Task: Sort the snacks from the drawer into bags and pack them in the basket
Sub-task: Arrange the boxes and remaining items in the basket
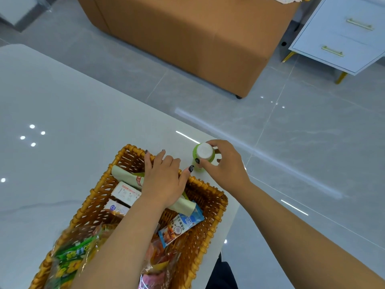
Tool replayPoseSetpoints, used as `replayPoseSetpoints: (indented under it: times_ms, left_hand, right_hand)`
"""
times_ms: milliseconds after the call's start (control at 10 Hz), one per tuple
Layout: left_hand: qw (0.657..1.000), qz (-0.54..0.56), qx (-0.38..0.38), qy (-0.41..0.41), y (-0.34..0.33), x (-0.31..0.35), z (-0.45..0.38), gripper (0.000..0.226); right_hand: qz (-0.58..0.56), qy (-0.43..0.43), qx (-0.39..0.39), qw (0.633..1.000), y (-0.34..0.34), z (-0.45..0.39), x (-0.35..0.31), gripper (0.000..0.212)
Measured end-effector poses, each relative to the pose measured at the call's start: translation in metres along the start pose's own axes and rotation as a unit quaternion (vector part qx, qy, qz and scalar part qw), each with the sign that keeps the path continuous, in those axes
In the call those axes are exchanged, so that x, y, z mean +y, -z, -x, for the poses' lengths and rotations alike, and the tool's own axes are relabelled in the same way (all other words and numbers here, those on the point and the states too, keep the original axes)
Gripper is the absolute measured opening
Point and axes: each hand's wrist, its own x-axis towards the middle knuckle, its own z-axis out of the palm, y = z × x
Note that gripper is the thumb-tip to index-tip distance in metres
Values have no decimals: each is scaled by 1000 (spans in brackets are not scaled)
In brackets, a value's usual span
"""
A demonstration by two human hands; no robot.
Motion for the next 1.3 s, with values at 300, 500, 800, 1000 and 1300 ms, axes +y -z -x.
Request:
replayPoseSetpoints:
  times_ms: [300,500,800,1000,1300]
  left_hand:
    - [1000,1,1,2,0,1,0,59]
    - [997,79,4,-24,1,-14,2,53]
    - [966,239,102,-8,1,-92,60,59]
    - [973,225,34,25,-27,-165,106,62]
    - [918,383,-20,103,-33,-218,149,58]
  right_hand:
    - [4,13,-26,1000,-2,0,-5,52]
    - [5,-3,-20,1000,12,9,-13,63]
    - [-29,-115,168,979,-24,83,-28,59]
    - [-33,-221,229,947,-91,176,-44,56]
    - [-56,-412,206,886,-159,267,-79,24]
